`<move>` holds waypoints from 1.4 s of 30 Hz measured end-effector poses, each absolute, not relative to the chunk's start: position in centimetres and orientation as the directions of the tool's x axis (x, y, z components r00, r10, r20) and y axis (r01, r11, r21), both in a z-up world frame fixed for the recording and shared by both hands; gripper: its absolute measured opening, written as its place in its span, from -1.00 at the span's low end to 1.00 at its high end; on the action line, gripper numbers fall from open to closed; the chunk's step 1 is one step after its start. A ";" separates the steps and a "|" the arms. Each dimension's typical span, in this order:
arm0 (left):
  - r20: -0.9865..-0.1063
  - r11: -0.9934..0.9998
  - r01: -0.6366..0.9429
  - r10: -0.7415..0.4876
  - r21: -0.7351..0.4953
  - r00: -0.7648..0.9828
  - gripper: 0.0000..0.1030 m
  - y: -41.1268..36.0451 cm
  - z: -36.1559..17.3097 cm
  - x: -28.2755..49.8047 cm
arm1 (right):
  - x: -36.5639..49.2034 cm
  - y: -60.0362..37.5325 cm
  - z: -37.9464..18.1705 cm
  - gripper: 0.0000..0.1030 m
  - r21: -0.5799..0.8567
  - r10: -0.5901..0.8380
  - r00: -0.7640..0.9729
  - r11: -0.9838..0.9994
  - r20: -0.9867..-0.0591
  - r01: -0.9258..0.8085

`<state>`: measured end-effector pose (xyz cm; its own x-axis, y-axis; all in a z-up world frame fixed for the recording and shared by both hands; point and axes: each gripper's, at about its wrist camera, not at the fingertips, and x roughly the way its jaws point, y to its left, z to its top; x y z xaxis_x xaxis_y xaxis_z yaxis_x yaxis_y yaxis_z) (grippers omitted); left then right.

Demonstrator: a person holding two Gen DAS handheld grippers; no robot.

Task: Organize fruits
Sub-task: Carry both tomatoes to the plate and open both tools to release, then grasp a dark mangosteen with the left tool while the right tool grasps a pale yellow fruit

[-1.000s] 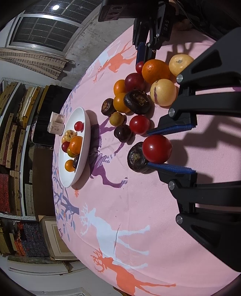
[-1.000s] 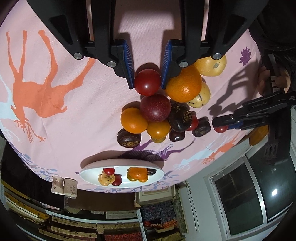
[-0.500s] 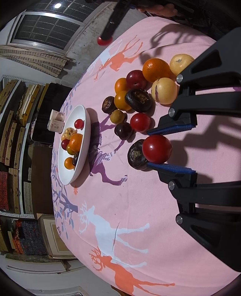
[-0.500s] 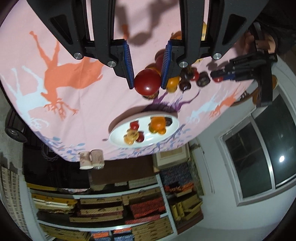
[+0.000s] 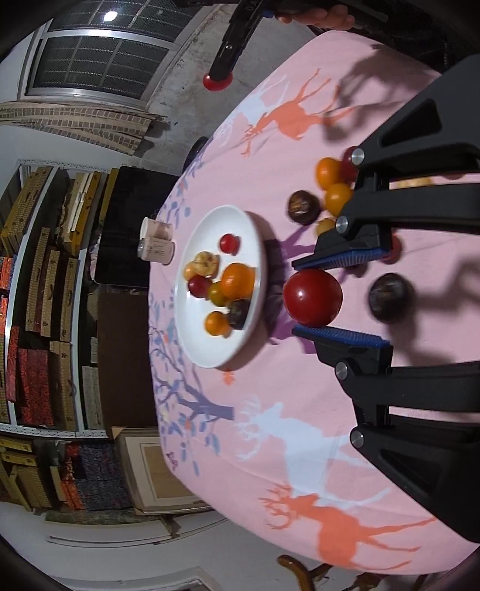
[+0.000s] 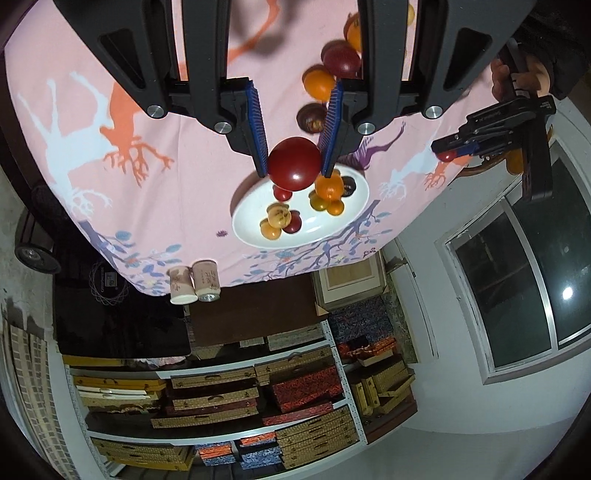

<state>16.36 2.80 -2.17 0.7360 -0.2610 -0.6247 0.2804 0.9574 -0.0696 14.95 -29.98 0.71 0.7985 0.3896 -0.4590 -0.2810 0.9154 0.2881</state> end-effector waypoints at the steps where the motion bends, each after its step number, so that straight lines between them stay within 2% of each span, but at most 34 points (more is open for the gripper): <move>1: -0.625 0.957 0.281 -0.263 -0.072 0.736 -0.44 2.6 -1.8 17.4 | 15.5 -29.7 0.9 -0.44 0.282 0.387 0.799 0.917 -0.459 -0.282; 12: -0.689 0.970 0.218 -0.232 -0.110 0.686 -0.44 0.1 -2.4 32.7 | 27.3 -25.8 -2.3 -0.44 0.225 0.308 0.789 0.949 -0.532 -0.219; 18: -0.719 0.963 0.160 -0.268 -0.216 0.641 -0.44 0.3 -3.7 39.7 | 32.0 -23.8 -5.0 -0.43 0.224 0.311 0.758 0.949 -0.573 -0.220; 20: -0.736 0.961 0.145 -0.272 -0.233 0.619 -0.43 0.3 -4.5 41.1 | 32.6 -23.2 -5.6 -0.33 0.223 0.320 0.742 0.947 -0.589 -0.231; 22: -0.749 0.963 0.135 -0.267 -0.235 0.606 -0.26 0.1 -5.2 42.0 | 32.7 -23.0 -5.7 -0.10 0.209 0.312 0.749 0.950 -0.585 -0.233; 30: -0.734 0.958 0.124 -0.278 -0.259 0.619 -0.20 1.6 -4.5 39.1 | 30.3 -24.6 -5.1 -0.10 0.255 0.334 0.748 0.941 -0.574 -0.224; 33: -0.730 0.957 0.137 -0.285 -0.257 0.622 -0.02 2.7 -3.9 35.7 | 28.2 -25.5 -5.0 -0.10 0.267 0.338 0.744 0.938 -0.577 -0.219; 35: -0.733 0.958 0.157 -0.283 -0.238 0.618 0.04 3.2 -3.8 32.8 | 26.7 -26.1 -5.1 -0.06 0.286 0.348 0.739 0.934 -0.577 -0.216; 42: -0.757 0.955 0.272 -0.266 -0.121 0.596 0.04 3.5 -5.1 21.8 | 20.7 -28.5 -6.3 0.03 0.372 0.380 0.734 0.910 -0.562 -0.186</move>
<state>21.76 3.53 -5.10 0.5965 -0.2662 -0.7572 0.2721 0.9546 -0.1213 20.70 -28.52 -6.31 0.7344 0.3800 -0.5624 -0.1861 0.9096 0.3716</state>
